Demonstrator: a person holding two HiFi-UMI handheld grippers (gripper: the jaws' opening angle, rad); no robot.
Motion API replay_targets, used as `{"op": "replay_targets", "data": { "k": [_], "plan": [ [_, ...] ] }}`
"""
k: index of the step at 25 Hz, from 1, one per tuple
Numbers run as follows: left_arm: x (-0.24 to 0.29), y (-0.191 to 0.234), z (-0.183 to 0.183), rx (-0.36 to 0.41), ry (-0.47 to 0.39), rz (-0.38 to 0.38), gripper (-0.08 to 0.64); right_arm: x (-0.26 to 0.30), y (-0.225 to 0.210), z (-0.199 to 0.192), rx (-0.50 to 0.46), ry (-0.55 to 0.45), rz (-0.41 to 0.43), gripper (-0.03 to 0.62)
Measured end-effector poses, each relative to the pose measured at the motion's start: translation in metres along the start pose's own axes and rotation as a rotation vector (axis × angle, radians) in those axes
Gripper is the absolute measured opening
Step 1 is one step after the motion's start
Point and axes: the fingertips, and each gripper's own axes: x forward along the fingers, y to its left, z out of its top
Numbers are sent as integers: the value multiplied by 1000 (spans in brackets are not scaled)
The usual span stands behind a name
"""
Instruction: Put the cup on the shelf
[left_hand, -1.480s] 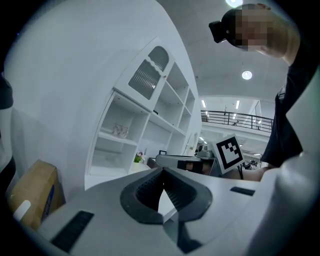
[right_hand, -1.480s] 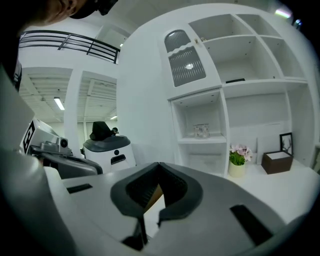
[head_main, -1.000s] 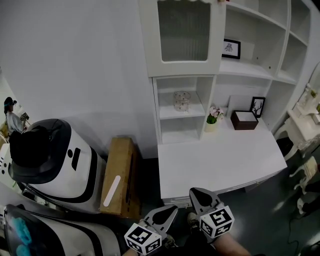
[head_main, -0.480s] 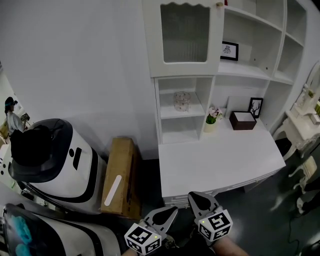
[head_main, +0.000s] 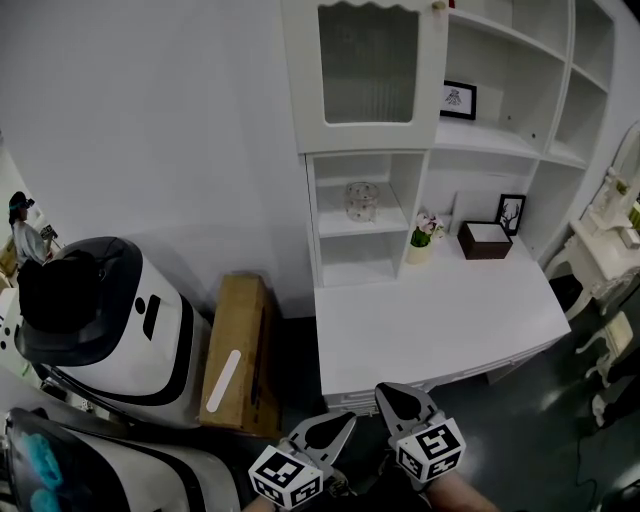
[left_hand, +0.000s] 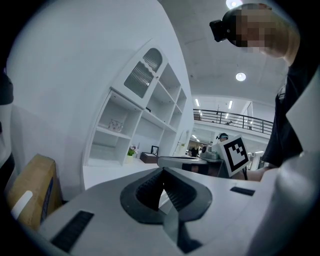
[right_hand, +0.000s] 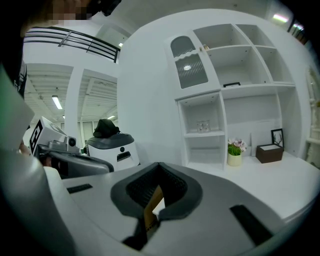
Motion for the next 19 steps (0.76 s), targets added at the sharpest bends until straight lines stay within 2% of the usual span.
{"op": "replay_targets", "data": {
  "k": [19],
  "plan": [
    [14, 6, -2, -11, 15, -3, 5, 5, -15, -2, 18, 5, -12, 3]
  ]
}}
